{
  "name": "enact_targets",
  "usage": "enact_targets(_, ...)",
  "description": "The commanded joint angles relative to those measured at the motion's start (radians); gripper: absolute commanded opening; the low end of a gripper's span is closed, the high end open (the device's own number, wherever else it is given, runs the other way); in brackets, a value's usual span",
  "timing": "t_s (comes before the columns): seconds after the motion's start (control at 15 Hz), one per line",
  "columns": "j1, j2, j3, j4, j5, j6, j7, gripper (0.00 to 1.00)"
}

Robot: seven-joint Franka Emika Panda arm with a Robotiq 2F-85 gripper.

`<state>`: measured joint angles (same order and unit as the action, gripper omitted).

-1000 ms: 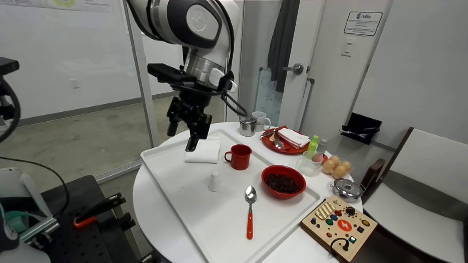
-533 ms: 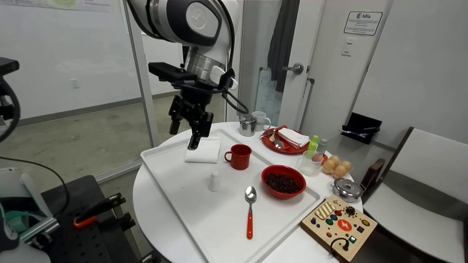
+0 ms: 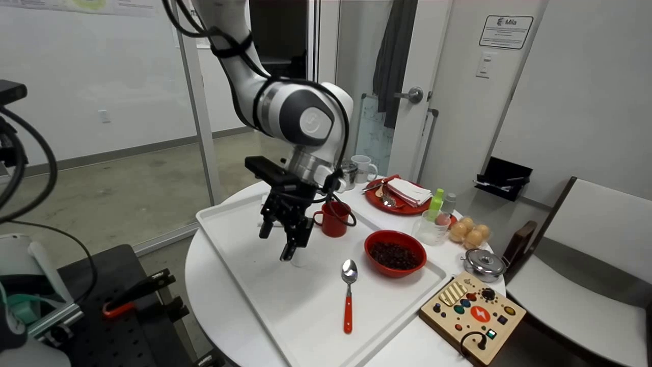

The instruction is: Put the bottle in the mug

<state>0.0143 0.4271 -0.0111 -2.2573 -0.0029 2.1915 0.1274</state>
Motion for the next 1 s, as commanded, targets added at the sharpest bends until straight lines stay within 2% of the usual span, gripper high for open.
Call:
enact_targets(0.0,0.025,0.207,-0.025,0.185,-0.012,-0.016,0.08,1.0)
enact_targets(0.07,0.009,0.107,-0.014,0.08,0.001,0.001,0.03,1.0)
enact_targets(0.2,0.009,0.151,-0.015,0.106,0.003,0.003,0.032,1.0)
enact_targets(0.33,0.018,0.11,-0.014,0.069,-0.002,0.043,0.039,1.0)
enact_targets(0.47,0.061,0.063,-0.014,-0.007,-0.025,0.168,0.089,1.0)
enact_targets(0.67,0.103,0.017,-0.009,-0.081,-0.043,0.292,0.098,1.0)
enact_targets(0.93,0.17,-0.027,-0.03,-0.145,-0.111,0.388,0.135,1.0)
